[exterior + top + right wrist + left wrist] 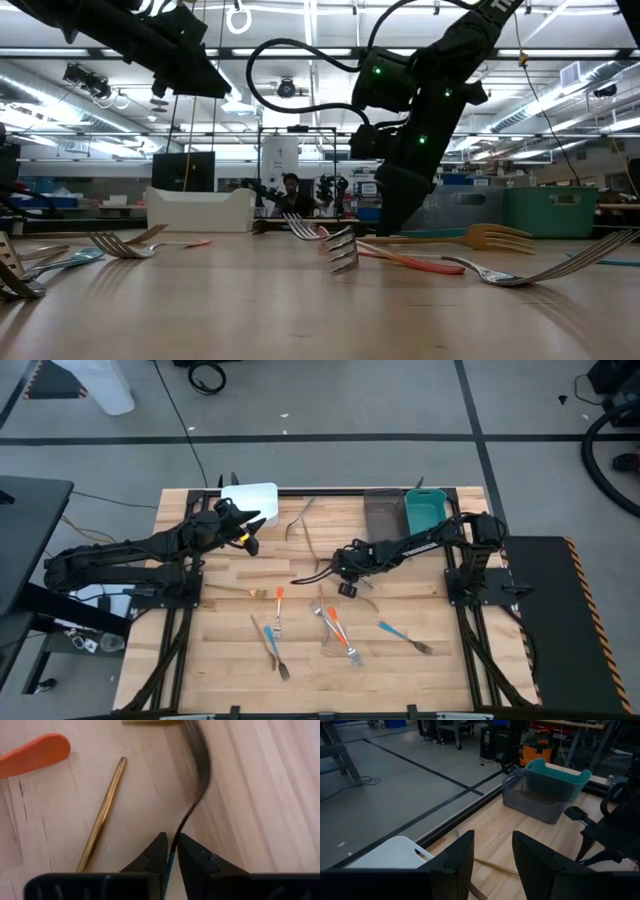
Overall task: Sort silverware by color (type)
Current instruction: Put the middle right blue fork into the black bin
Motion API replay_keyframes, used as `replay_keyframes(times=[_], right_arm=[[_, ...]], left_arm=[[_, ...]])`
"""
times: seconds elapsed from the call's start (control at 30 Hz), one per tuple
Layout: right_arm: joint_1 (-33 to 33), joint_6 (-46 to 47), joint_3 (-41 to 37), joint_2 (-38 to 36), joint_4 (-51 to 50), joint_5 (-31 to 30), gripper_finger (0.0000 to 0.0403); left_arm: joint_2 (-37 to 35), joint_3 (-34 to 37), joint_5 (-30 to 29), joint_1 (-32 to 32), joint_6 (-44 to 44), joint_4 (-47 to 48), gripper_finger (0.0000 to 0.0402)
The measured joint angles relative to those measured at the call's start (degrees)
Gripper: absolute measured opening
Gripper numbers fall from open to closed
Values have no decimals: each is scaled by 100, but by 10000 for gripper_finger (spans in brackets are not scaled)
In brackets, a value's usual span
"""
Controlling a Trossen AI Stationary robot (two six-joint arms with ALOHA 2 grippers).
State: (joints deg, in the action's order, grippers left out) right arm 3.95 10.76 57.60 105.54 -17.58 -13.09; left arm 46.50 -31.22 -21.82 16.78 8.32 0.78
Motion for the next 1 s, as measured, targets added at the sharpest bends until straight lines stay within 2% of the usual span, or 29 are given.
replay_keyframes(times=[0.2, 0.7, 1.0], right_arm=[[6, 97, 21, -2, -69, 44, 12], [85, 42, 597, 11, -1022, -268, 14], [167, -192, 671, -323, -1102, -444, 14]], left_arm=[[0, 0, 0, -2, -4, 0, 141], [0, 0, 1, -2, -18, 222, 141], [0, 0, 2, -2, -20, 308, 141]])
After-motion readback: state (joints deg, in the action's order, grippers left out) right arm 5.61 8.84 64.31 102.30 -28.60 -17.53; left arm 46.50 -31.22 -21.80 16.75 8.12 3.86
